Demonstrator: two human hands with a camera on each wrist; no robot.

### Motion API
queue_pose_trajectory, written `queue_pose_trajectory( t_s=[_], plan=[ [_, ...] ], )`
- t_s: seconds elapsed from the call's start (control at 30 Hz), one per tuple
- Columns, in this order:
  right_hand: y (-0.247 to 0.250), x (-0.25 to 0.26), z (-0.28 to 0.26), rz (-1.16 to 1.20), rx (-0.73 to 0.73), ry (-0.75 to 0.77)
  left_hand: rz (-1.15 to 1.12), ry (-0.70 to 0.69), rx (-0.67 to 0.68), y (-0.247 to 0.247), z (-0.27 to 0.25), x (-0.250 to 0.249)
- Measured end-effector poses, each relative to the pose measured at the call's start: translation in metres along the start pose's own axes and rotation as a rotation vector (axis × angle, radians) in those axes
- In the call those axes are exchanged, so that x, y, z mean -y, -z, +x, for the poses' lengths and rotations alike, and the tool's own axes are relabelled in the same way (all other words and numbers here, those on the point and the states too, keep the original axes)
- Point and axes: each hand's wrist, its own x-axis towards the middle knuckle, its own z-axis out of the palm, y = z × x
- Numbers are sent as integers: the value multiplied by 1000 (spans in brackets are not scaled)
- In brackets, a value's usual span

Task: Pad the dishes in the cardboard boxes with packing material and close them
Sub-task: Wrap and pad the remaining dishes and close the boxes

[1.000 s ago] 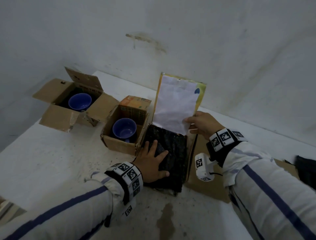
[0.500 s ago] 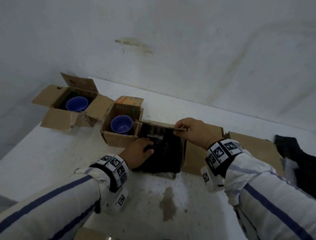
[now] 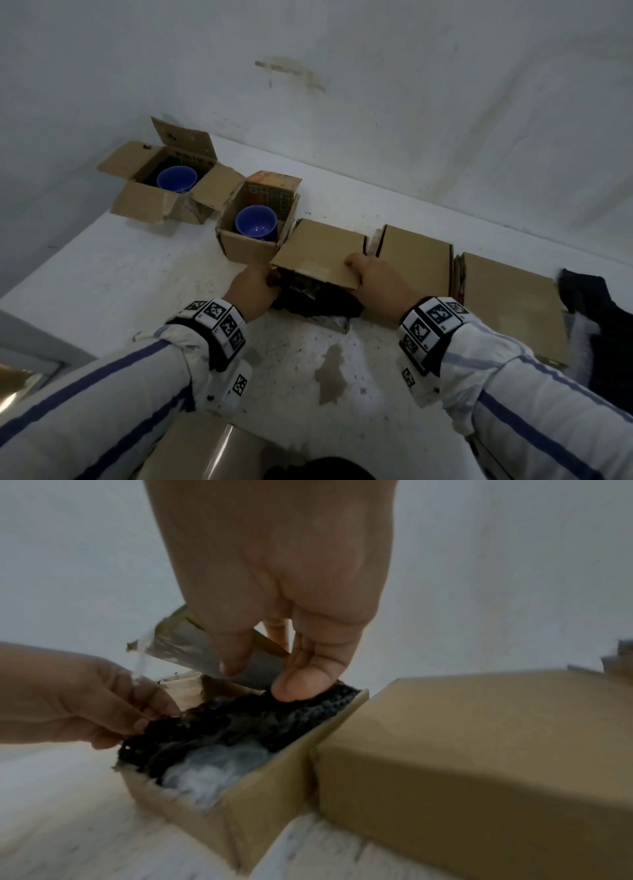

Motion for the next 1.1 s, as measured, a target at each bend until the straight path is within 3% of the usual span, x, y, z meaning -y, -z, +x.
queue_pose_trajectory(
  t_s=[0.23,0.4,0.5,0.7,0.87,1.1],
  plan=[
    [-21,9,-7,180,46,-126,-53,29,-66,-5,-4,7],
    [-32,9,-8,347,-8,-208,80,23,23,-7,-5,4],
    [-32,6,-7,391,48,-247,93,4,76,-6,-5,0],
    [-30,-3,-1,569,179,-309,-218,122,259,9,0,-4],
    [-21,-9,2,778,100,-363,-460,244,387,22,-2,-9],
    [-9,-21,31,998,-93,-571,-622,307,375,19,0,-13]
  ],
)
